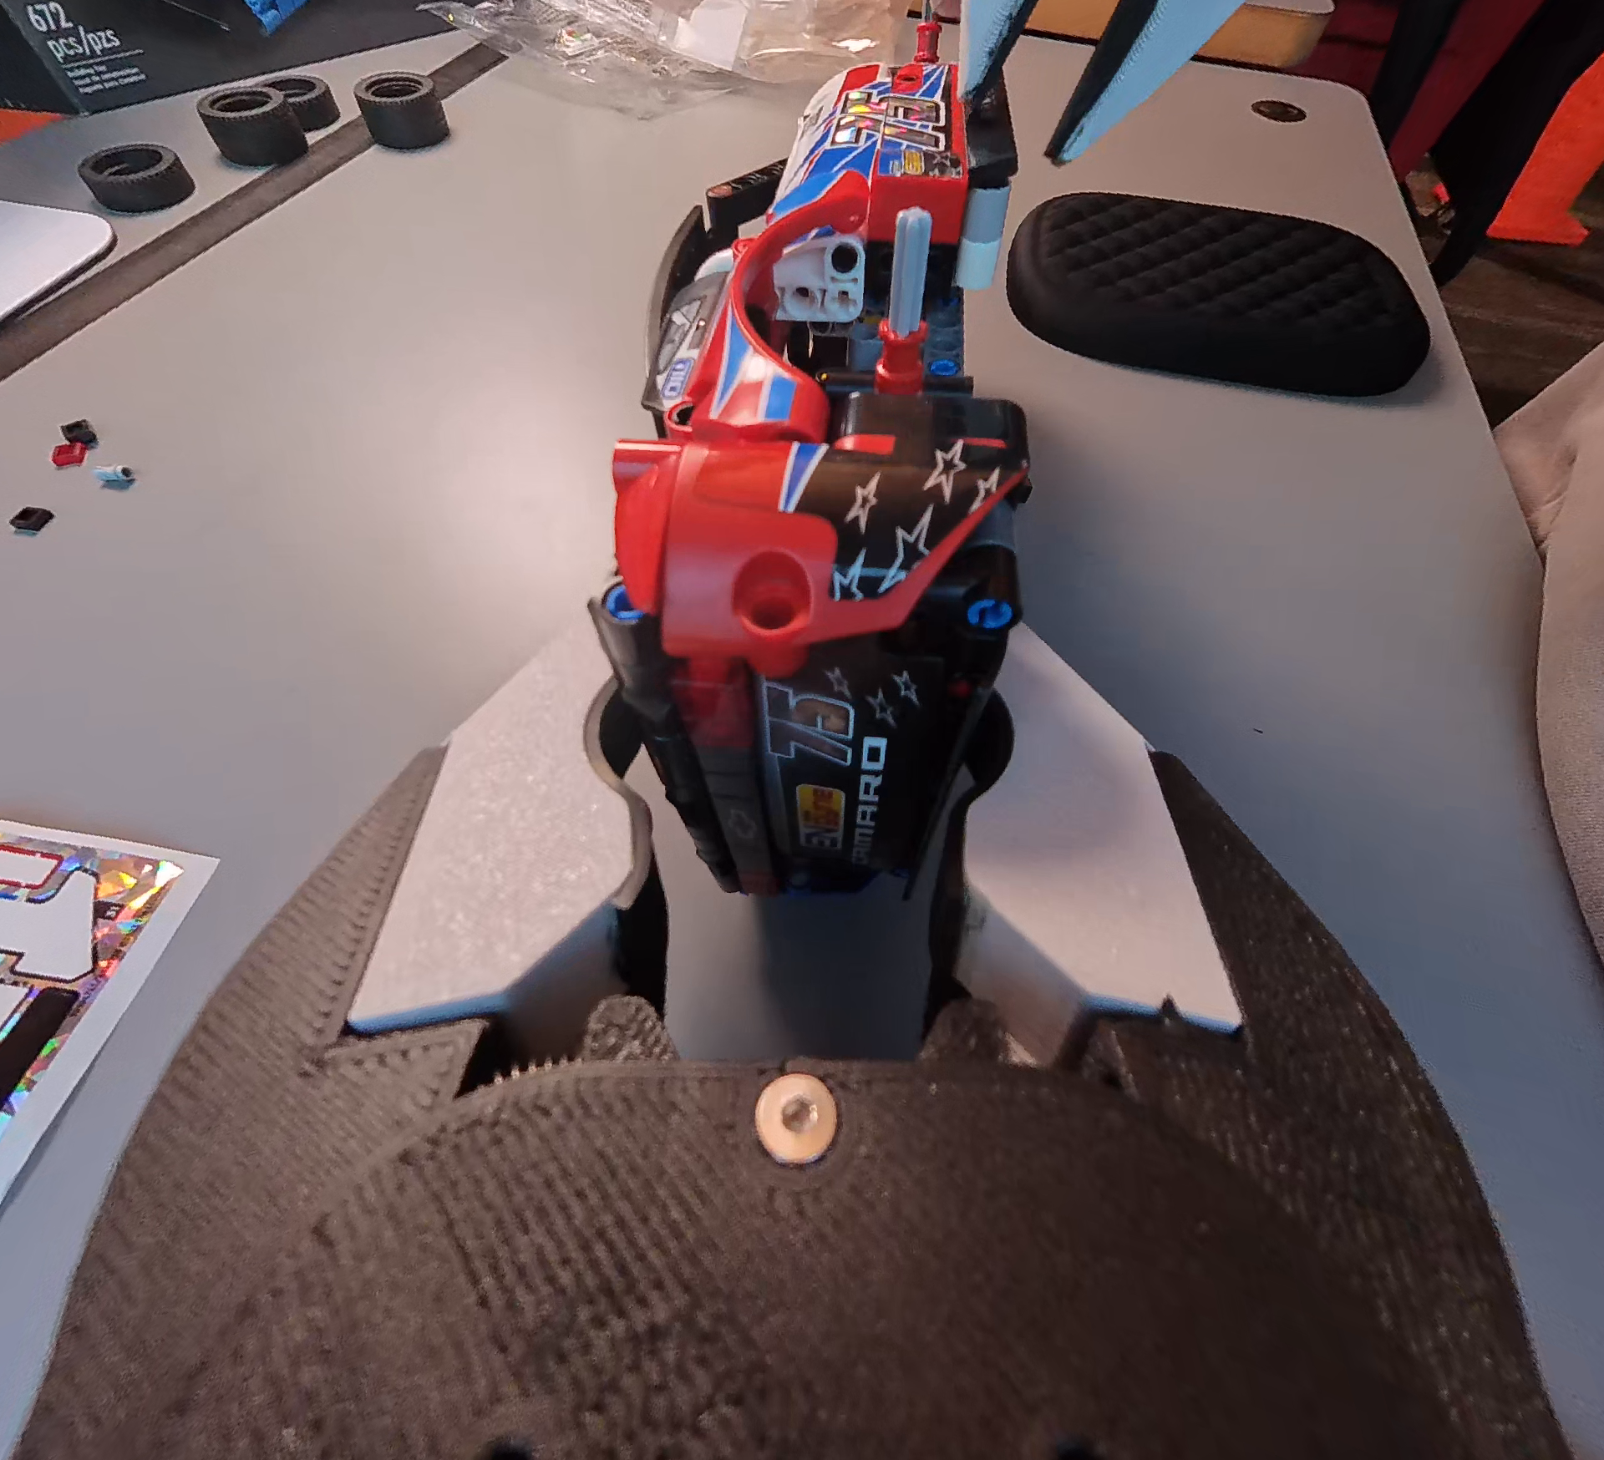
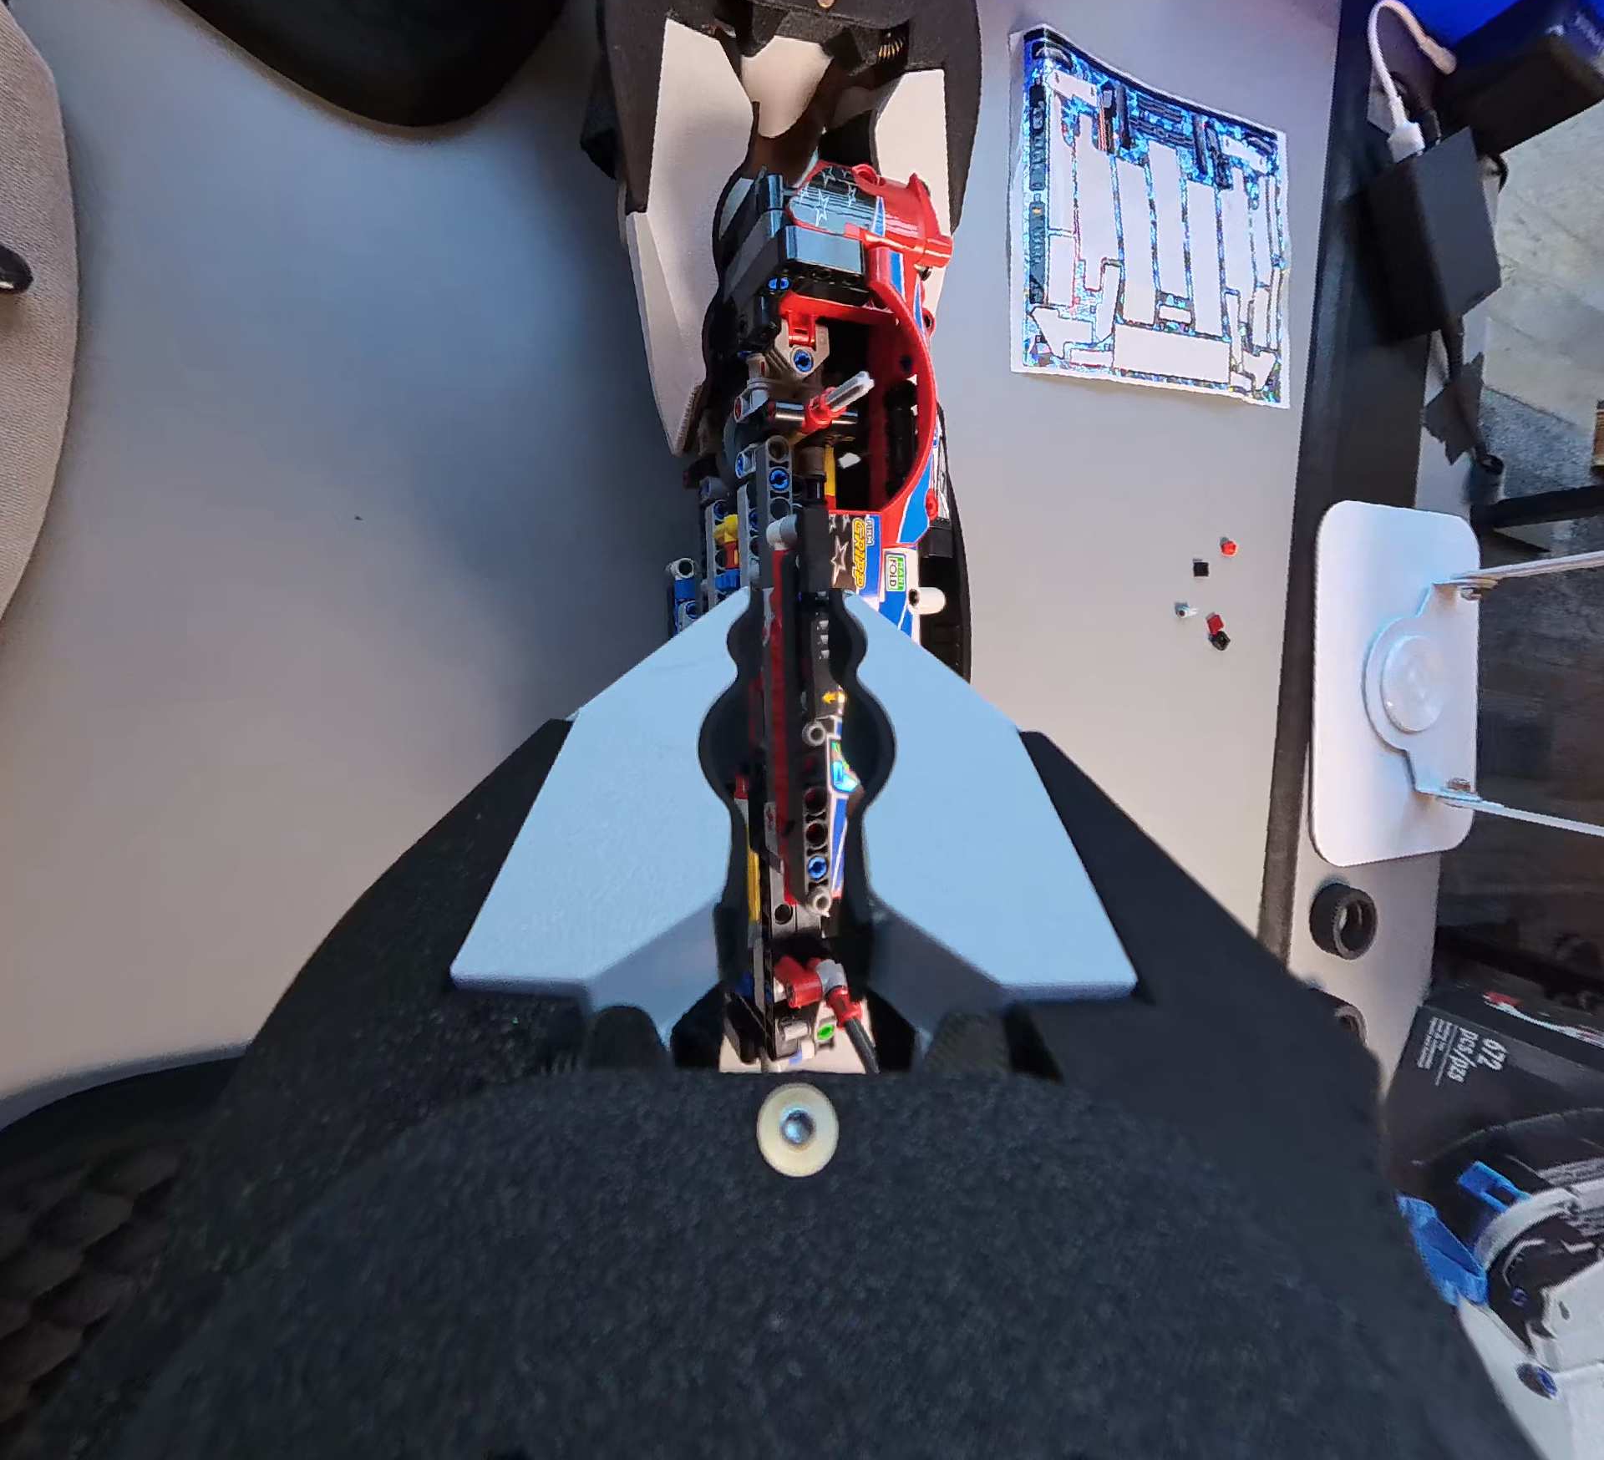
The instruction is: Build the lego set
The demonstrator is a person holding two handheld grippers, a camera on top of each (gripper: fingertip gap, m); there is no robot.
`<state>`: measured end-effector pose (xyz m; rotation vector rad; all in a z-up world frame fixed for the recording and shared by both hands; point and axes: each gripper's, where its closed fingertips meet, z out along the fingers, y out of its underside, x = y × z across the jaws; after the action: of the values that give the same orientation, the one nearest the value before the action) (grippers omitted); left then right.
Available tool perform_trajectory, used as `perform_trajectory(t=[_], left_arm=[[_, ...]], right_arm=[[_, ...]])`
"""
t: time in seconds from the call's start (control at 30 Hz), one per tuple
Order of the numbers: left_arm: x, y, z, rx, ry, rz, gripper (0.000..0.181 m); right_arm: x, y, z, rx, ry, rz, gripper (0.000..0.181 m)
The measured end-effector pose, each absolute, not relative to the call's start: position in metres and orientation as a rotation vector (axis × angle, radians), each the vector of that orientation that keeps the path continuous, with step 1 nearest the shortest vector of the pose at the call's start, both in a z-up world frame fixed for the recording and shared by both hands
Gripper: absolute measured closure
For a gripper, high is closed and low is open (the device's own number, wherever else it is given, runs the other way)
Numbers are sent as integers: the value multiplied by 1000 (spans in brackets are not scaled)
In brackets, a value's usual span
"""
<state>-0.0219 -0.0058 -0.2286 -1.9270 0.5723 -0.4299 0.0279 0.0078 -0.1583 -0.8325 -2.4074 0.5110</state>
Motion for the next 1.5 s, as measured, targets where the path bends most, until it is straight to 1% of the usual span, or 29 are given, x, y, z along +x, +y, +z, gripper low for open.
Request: perform_trajectory(t=[0.2, 0.4, 0.53, 0.73, 0.77, 1.0, 1.07, 1.4, 1.5], left_arm=[[-24, -5, -229, -1938, 545, -458, 108], [-25, -5, -230, -1952, 517, -481, 107], [-27, -4, -231, -1971, 475, -513, 108], [-28, -4, -232, -1979, 467, -516, 108], [-28, -4, -231, -1980, 470, -511, 108], [-28, -4, -232, -1987, 459, -520, 108], [-28, -4, -232, -1986, 463, -516, 108], [-27, -5, -231, -1975, 491, -489, 108], [-26, -5, -231, -1968, 503, -480, 108]], right_arm=[[25, 9, -156, -666, -2297, 388, 162], [21, 16, -161, -510, -2146, 218, 160], [18, 19, -171, -500, -2105, 155, 148], [11, 24, -171, -492, -2031, 102, 150], [11, 25, -172, -492, -2035, 92, 153], [10, 25, -170, -455, -1989, 39, 152], [11, 24, -170, -479, -1999, 75, 152], [15, 9, -143, -741, -2129, 571, 153], [19, 16, -148, -842, -2247, 642, 153]])
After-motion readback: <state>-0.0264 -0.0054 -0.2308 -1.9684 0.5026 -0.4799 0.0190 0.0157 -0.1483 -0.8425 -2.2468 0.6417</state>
